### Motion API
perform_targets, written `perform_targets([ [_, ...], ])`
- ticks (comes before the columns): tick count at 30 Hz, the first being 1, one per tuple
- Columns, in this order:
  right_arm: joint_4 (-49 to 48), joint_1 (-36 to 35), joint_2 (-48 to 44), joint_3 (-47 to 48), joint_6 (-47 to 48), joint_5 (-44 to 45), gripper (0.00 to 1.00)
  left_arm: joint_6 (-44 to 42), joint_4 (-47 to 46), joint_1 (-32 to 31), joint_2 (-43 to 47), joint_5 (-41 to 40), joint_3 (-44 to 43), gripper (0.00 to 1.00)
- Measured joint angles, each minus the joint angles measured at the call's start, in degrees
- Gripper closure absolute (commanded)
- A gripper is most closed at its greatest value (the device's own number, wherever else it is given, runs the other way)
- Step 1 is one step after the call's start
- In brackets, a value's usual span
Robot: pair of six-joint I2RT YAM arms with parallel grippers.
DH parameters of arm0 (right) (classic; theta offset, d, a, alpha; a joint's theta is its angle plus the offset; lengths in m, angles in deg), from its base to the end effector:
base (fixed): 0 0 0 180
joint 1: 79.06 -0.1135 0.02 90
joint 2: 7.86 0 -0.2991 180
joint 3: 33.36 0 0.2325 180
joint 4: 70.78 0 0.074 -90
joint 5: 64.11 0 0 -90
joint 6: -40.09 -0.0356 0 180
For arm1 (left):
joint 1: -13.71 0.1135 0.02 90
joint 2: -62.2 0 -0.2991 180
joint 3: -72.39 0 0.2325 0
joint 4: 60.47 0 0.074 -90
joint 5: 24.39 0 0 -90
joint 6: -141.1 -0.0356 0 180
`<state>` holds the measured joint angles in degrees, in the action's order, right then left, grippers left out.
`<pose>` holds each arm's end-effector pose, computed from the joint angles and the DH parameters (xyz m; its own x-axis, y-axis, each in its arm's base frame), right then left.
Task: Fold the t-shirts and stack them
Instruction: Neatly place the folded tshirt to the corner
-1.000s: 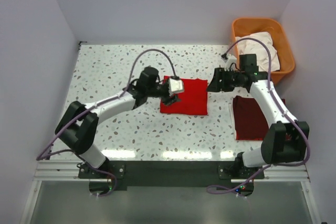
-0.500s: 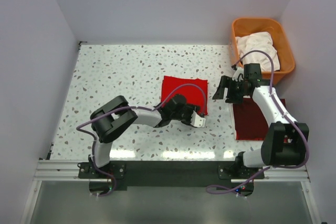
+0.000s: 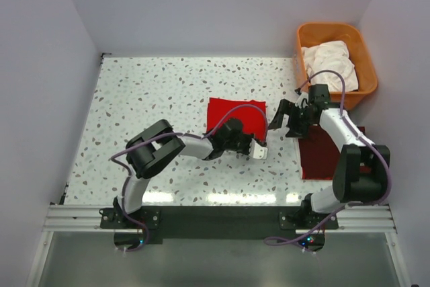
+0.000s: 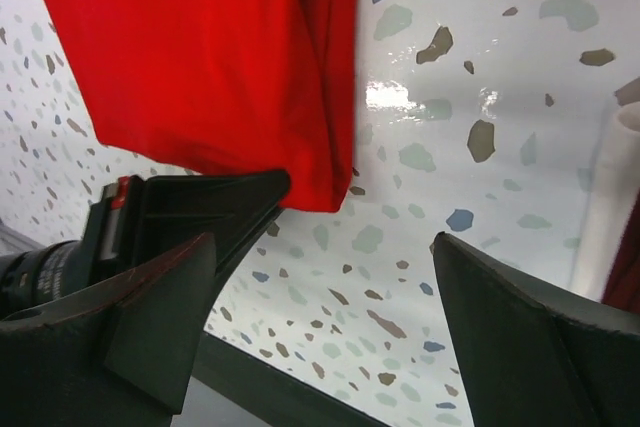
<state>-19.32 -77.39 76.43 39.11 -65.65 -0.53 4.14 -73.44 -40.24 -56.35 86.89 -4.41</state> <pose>0.2658 0.0081 0.2689 -0.9065 0.2695 -0.3250 0.0748 0.8602 0.5045 0.2428 -0.3555 0.1698 0.4941 0.4785 -0.7259 0.8490 -0.0858 0.5213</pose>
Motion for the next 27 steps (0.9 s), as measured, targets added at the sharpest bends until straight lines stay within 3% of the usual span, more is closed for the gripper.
perform_targets([
  [9,-4.7,0.0,9.3,-1.4,-8.0,-5.9,0.04,5.9,0.5,1.8,8.9,5.9,3.5,1.00],
  [15,-8.6,-2.2,13.3,-1.8,-13.5,-9.6,0.05,7.5,0.4,1.8,10.2,7.8,4.4,1.00],
  [27,-13.2,-5.5,22.0,-3.5,-21.4,-22.0,0.19,7.6,0.8,1.8,14.4,10.4,9.4,1.00],
])
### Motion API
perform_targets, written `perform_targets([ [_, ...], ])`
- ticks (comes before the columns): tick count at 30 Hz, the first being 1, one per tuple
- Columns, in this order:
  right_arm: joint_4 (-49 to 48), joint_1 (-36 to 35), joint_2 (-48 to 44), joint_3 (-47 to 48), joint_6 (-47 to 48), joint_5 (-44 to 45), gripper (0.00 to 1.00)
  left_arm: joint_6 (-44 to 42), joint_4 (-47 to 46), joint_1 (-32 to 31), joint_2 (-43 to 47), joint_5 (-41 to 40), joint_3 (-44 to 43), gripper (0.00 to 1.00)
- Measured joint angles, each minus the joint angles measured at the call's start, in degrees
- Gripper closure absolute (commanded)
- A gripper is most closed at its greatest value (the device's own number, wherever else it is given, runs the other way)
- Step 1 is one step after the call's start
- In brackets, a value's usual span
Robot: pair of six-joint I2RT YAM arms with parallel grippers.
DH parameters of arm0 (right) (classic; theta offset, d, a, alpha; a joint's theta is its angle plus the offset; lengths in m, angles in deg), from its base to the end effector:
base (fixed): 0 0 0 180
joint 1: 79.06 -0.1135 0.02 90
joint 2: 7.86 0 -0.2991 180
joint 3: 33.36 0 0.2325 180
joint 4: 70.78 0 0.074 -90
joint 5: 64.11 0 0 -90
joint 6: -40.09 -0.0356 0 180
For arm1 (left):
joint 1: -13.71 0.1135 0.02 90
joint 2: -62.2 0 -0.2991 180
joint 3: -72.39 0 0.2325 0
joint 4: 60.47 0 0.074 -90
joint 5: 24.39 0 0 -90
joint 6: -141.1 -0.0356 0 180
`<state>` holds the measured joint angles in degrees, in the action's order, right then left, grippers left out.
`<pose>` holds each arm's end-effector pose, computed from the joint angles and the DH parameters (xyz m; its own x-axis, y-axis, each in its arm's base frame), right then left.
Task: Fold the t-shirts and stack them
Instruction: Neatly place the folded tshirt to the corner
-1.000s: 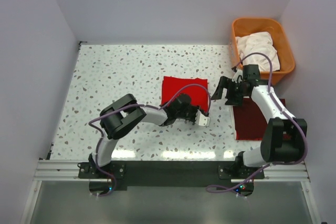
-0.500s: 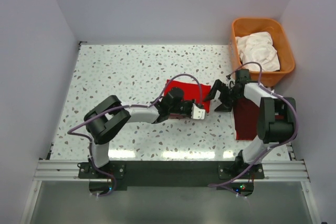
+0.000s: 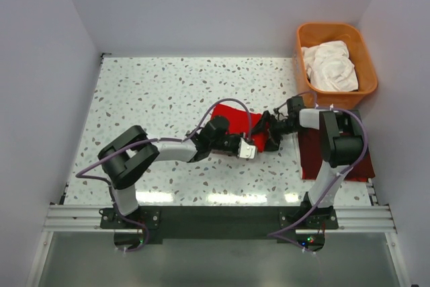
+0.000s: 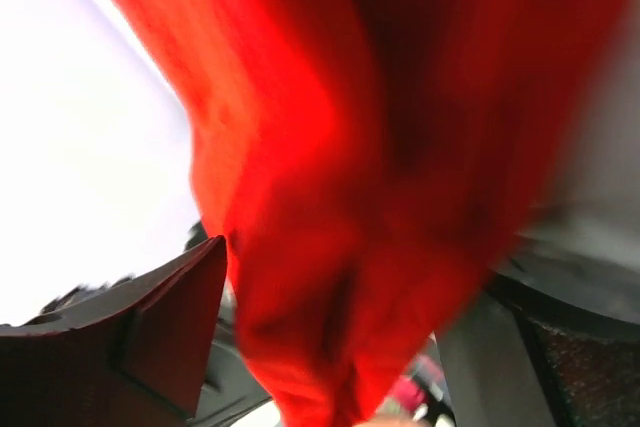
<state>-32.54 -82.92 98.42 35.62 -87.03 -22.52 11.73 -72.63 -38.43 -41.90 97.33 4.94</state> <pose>0.3107 0.0476 0.1652 -0.9098 0.3401 0.2380 0.3988 0.5574 0.7282 0.2149 -0.3070 0.2216 0.4156 0.3445 -0.8418 0.9076 -0.0960 0.4088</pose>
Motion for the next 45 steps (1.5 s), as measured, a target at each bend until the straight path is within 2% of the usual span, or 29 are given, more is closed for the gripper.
perform_targets([
  [6,-0.7,-2.1,5.1,4.3,0.9,-3.9,0.30,0.0,0.0,0.0,0.9,2.0,1.7,1.00],
  [9,-0.7,-3.1,7.1,5.9,2.1,-5.0,0.42,0.0,0.0,0.0,0.9,2.3,1.8,1.00],
  [10,-0.7,-3.3,7.7,6.3,2.6,-5.4,0.50,0.0,0.0,0.0,0.9,2.4,1.8,1.00],
  [12,-0.6,-3.5,8.6,6.6,4.1,-5.3,0.59,0.0,0.0,0.0,0.9,2.5,1.8,1.00],
  [13,-0.4,-3.5,8.7,6.8,5.0,-5.3,0.68,0.0,0.1,0.0,0.9,2.5,1.8,0.99],
  [15,0.7,-3.5,8.9,7.2,6.8,-5.0,0.80,0.0,0.1,0.0,0.9,2.5,1.8,0.90],
  [16,1.7,-3.5,8.9,7.5,7.8,-4.7,0.95,0.0,0.2,0.0,0.9,2.5,1.8,0.81],
  [17,3.1,-3.6,9.0,8.0,9.0,-4.2,1.00,-0.1,0.3,0.0,1.1,2.5,1.8,0.76],
  [18,4.9,-3.7,9.1,8.7,10.0,-3.5,1.00,0.2,1.0,0.0,1.5,2.6,1.8,0.66],
  [20,9.3,-3.8,9.1,10.6,13.1,-1.5,1.00,1.2,2.7,0.4,2.8,2.6,1.8,0.59],
  [23,16.6,-4.0,8.7,14.3,19.0,2.6,1.00,2.4,7.7,1.6,6.4,3.2,1.6,0.41],
  [27,25.4,-4.0,5.9,17.7,27.8,8.4,1.00,4.8,17.1,5.2,12.2,3.6,-0.4,0.00],
  [32,35.4,-2.8,0.3,20.7,37.8,15.4,1.00,7.5,26.4,10.0,18.5,3.9,-1.9,0.00],
  [36,41.2,-1.4,-4.7,22.3,43.6,20.0,1.00,8.5,32.6,10.9,21.8,3.3,-2.1,0.00],
  [45,50.0,0.9,-15.9,23.8,53.7,31.0,1.00,8.2,37.6,10.9,28.5,-2.7,1.4,0.00],
])
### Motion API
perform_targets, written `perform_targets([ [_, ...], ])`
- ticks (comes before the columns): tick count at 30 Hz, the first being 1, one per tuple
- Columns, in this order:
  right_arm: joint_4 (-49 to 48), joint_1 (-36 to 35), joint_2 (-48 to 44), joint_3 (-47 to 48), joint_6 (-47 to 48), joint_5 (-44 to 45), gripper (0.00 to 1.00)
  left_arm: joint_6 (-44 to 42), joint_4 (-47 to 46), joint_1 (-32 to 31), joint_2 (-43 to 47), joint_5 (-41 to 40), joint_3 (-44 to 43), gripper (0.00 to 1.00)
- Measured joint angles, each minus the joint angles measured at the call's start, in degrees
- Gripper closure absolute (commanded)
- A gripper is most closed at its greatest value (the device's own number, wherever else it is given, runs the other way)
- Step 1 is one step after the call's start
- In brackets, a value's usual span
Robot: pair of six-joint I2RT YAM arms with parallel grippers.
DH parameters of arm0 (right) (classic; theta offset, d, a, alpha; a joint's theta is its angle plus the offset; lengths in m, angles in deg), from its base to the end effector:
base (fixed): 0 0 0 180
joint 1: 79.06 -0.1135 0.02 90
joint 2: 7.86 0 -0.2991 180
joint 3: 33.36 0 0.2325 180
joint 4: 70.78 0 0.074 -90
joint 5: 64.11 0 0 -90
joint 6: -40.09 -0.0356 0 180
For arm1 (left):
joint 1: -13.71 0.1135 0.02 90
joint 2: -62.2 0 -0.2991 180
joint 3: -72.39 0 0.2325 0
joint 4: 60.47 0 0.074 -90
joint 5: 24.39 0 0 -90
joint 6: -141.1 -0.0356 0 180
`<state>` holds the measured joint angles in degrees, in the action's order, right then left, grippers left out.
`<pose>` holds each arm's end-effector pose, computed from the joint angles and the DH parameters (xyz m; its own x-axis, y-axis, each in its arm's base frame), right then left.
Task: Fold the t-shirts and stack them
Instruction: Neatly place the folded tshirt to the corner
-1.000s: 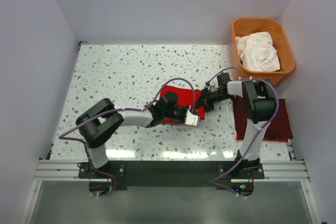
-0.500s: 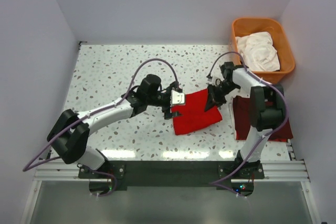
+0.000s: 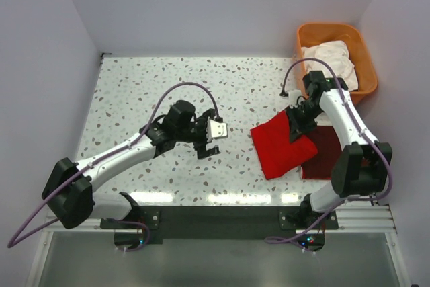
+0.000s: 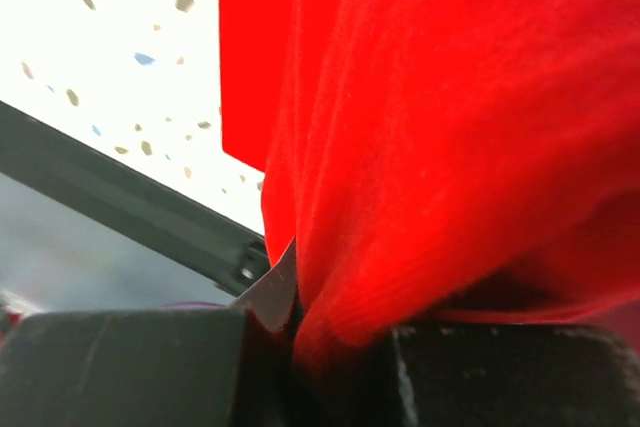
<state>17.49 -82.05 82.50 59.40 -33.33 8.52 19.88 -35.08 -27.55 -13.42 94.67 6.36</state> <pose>0.2610 0.0243 0.3146 -0.9343 -0.3215 -0.1540 -0.3525 0.8975 0.2648 0.1849 -0.1852 0.3042 0.0853 0.5279 -0.8450 0.9722 0.1415 0.1866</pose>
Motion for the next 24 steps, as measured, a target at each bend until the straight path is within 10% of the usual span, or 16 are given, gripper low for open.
perform_targets([
  [24,3.9,8.8,-12.4,5.0,5.9,12.3,1.00,-1.4,2.6,0.0,0.6,-4.9,2.1,0.00],
])
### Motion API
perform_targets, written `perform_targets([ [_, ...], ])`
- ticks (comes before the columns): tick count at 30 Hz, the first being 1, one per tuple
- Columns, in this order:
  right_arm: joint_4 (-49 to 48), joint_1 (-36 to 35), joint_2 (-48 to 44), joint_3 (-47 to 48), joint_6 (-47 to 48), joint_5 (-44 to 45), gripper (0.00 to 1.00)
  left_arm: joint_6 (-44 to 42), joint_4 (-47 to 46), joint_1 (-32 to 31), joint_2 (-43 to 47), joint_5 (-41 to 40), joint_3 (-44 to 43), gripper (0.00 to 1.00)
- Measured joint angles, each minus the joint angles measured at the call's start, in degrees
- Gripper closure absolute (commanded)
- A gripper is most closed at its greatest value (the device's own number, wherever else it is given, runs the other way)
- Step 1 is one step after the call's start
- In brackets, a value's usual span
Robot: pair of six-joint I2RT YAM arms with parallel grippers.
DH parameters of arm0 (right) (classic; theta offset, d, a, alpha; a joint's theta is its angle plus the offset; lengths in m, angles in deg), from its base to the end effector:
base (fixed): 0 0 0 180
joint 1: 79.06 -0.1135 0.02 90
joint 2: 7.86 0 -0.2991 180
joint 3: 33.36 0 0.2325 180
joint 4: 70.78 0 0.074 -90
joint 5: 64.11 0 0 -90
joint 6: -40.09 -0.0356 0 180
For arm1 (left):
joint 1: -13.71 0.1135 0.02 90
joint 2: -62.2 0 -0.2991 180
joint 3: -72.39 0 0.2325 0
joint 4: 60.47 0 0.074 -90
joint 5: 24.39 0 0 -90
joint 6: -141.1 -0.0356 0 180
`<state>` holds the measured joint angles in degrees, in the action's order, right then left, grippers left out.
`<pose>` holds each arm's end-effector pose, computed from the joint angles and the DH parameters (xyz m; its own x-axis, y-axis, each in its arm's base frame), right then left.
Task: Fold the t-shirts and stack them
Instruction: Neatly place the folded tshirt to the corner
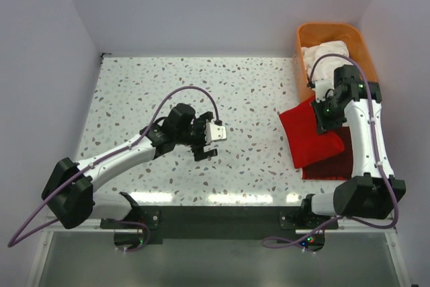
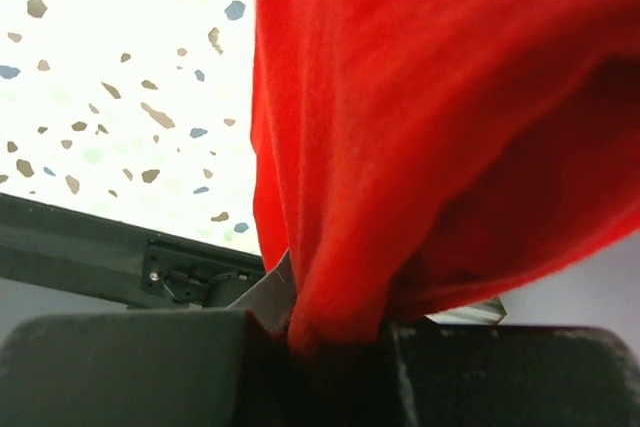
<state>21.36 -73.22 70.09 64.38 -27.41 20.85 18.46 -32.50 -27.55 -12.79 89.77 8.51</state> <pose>0.2087 -0.0182 0.3804 -0.9045 -0.2907 -0.3122 -0.2936 0.9551 -0.0387 0.1808 -0.1780 0.2905 0.0543 0.6070 -0.7928 0.9634 0.1769 0.2014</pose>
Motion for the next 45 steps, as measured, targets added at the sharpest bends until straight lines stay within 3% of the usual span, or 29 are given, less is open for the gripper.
perform_targets([
  [14,-0.1,9.4,1.7,-2.0,5.7,-0.4,1.00,-0.1,0.4,0.0,0.0,0.0,1.2,0.00],
  [27,-0.5,21.3,14.9,0.0,18.5,1.0,1.00,-0.1,0.4,0.0,-1.9,0.1,1.5,0.00],
  [42,-0.5,24.3,26.2,2.1,28.7,6.1,1.00,-1.5,1.6,0.0,-6.4,0.4,-1.3,0.00],
  [44,-0.7,24.3,27.0,2.5,29.1,6.4,0.90,-1.5,1.7,0.0,-6.9,0.5,-1.7,0.00],
  [45,-0.9,24.3,27.3,2.6,29.2,6.8,0.72,-1.5,1.7,0.0,-7.0,0.5,-1.8,0.00],
])
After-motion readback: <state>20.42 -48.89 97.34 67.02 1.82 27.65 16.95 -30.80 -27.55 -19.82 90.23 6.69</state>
